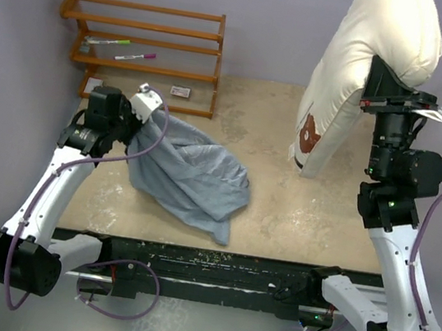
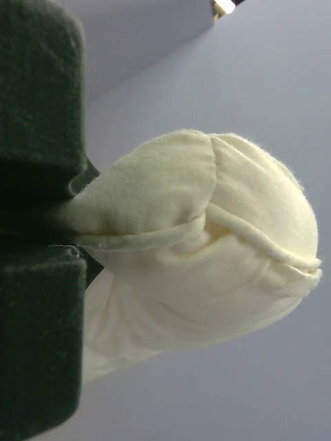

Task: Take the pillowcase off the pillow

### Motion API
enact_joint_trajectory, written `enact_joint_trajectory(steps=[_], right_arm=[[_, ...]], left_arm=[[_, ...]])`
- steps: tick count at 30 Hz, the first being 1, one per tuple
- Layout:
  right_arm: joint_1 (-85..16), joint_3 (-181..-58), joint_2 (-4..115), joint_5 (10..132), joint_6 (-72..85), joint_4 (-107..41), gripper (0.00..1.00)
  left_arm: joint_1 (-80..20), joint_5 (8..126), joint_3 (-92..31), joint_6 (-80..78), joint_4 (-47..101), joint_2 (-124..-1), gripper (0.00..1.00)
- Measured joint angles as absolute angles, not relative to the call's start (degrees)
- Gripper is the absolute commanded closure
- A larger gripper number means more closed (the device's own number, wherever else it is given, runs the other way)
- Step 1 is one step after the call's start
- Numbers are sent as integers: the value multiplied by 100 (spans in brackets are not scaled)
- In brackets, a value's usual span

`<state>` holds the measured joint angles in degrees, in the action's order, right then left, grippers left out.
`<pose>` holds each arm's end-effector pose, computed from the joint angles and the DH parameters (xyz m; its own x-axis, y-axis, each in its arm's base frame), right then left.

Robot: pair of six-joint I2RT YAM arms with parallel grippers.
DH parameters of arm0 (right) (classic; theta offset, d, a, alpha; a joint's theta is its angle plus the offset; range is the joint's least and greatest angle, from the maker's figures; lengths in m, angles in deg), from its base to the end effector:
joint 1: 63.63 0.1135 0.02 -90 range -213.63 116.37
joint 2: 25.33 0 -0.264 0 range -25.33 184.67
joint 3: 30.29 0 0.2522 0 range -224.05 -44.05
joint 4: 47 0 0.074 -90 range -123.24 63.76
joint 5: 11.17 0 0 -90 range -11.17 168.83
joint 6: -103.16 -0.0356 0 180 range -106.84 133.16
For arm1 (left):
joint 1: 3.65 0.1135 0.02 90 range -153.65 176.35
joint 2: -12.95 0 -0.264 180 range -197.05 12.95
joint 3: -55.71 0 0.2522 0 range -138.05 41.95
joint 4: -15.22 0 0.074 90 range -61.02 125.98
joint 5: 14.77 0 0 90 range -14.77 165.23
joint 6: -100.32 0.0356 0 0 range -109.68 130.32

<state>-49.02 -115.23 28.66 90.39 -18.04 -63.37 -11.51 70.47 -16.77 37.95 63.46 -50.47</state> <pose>0.1517 0.0322 0.5368 0.5486 0.6675 -0.5035 -0.4675 0.7442 0.4772 0.2332 -0.0352 0.3201 -0.4617 0.5303 -0.7111 0.4674 0.8268 0.3130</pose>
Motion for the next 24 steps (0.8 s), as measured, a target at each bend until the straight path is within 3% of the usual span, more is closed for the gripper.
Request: enact_joint_trajectory(steps=[1, 2, 4, 5, 6, 8, 15, 24], right_arm=[[-4902, -11553, 2880, 9043, -1603, -6114, 100], [-4902, -11566, 2895, 9054, -1441, -5943, 100], [-4902, -11571, 2934, 9148, -1024, -5524, 100], [-4902, -11571, 2965, 9205, -827, -5292, 100], [-4899, -11562, 2993, 9275, -670, -5110, 100], [-4893, -11483, 3050, 9338, -458, -4820, 100], [-4891, -11114, 3295, 9192, -845, -4319, 100], [-4915, -11374, 3867, 8872, -2657, -4326, 100]], left_arm=[[-1151, 7170, -1913, 3804, 6294, -5062, 99], [-1149, 7266, -2147, 3817, 6272, -5091, 84], [-1145, 7375, -2613, 3839, 6241, -5178, 39], [-1140, 7388, -2851, 3835, 6259, -5235, 26], [-1132, 7342, -3102, 3804, 6302, -5307, 14], [-1116, 7202, -3380, 3780, 6407, -5408, 2], [-1116, 6759, -3443, 3629, 7150, -5635, 1], [-1116, 6416, -3535, 3354, 7535, -5609, 1]])
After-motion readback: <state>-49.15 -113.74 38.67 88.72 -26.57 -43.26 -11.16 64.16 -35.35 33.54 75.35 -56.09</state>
